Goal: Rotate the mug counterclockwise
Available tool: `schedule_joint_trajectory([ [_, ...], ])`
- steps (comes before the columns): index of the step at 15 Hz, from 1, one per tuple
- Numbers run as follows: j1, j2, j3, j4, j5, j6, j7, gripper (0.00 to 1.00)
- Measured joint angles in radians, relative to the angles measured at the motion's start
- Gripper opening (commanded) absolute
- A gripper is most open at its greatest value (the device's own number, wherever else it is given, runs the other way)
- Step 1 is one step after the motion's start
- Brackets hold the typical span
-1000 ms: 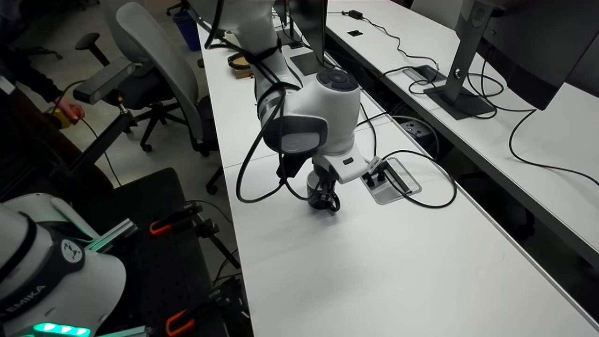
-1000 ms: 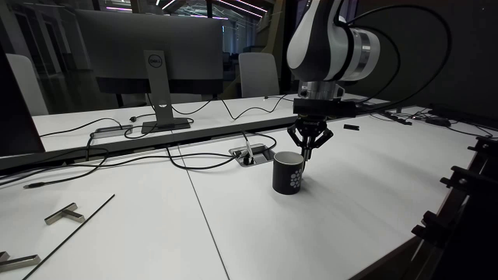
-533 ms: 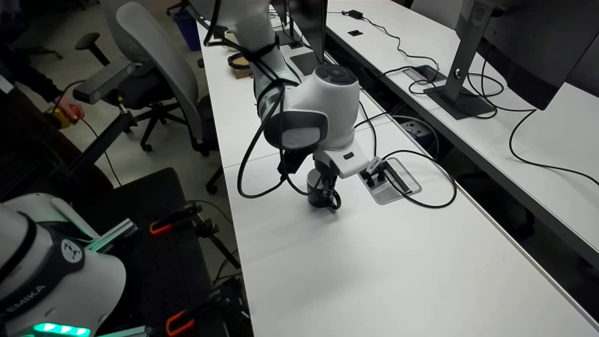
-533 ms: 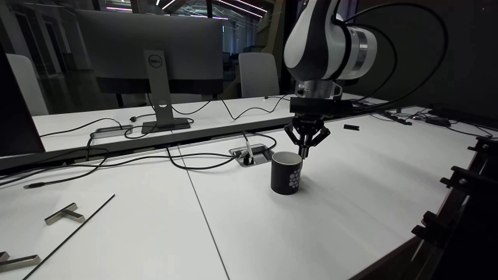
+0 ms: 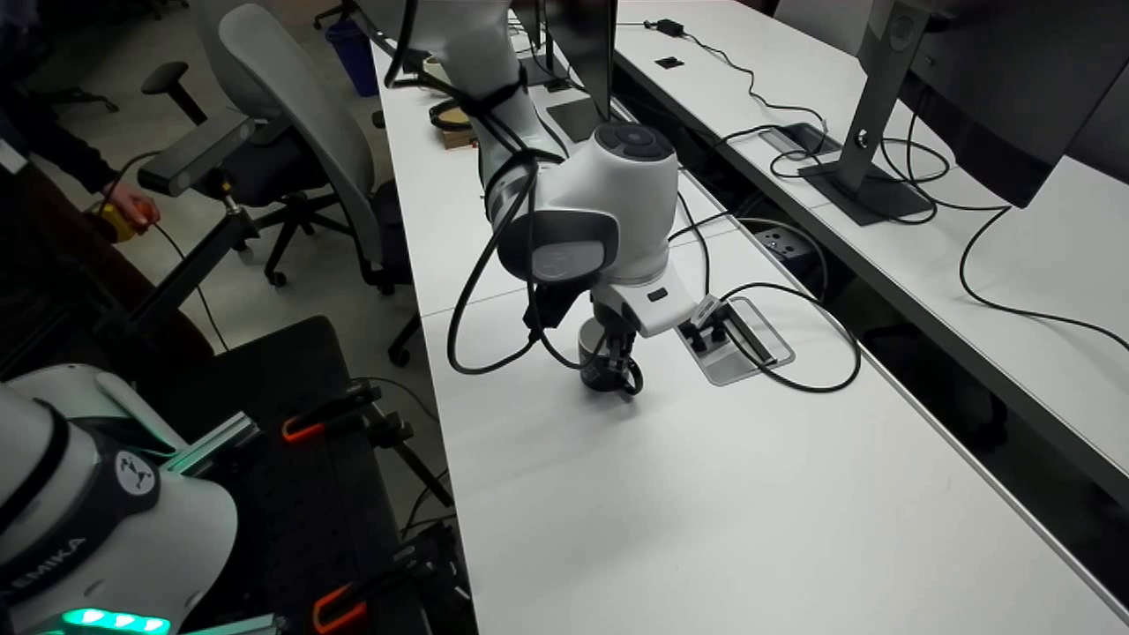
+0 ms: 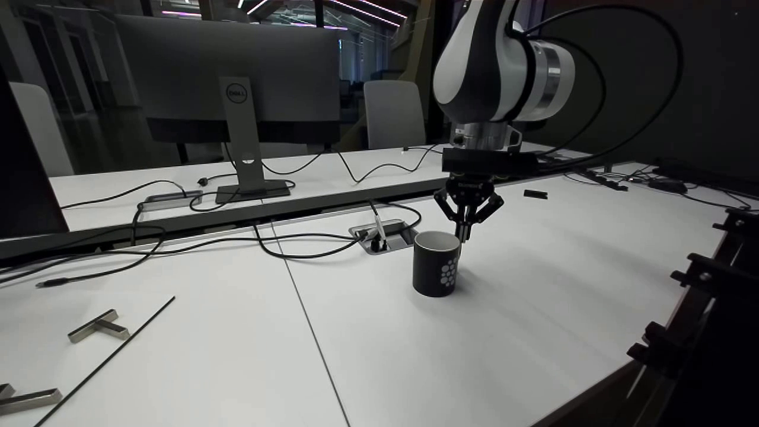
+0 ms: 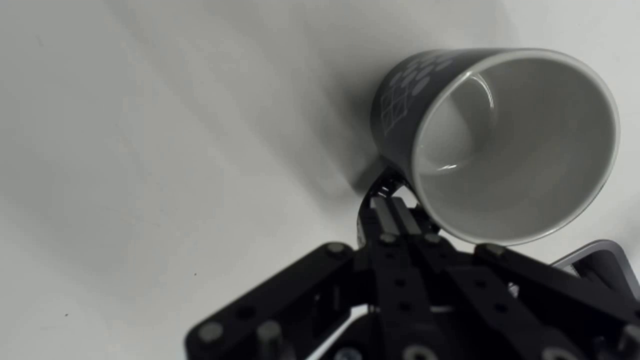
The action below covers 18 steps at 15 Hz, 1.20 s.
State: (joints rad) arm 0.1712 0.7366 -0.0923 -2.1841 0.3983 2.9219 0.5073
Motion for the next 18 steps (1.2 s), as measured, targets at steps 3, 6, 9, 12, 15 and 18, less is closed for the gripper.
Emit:
schedule_joint_trajectory([
  [3,0.0,0.0,0.0,0.0,0.0,0.0,0.0,0.0],
  [6,0.0,0.0,0.0,0.0,0.0,0.0,0.0,0.0],
  [9,-0.003,0.0,0.003,0.0,0.0,0.0,0.0,0.34],
  [12,-0.018,0.0,0.019,0.0,0.0,0.0,0.0,0.56],
  [15,-0.035,0.0,0.033,0.0,0.001,0.001,0.0,0.78],
  [18,-0.047,0.0,0.042,0.001,0.001,0.001,-0.001,0.99],
])
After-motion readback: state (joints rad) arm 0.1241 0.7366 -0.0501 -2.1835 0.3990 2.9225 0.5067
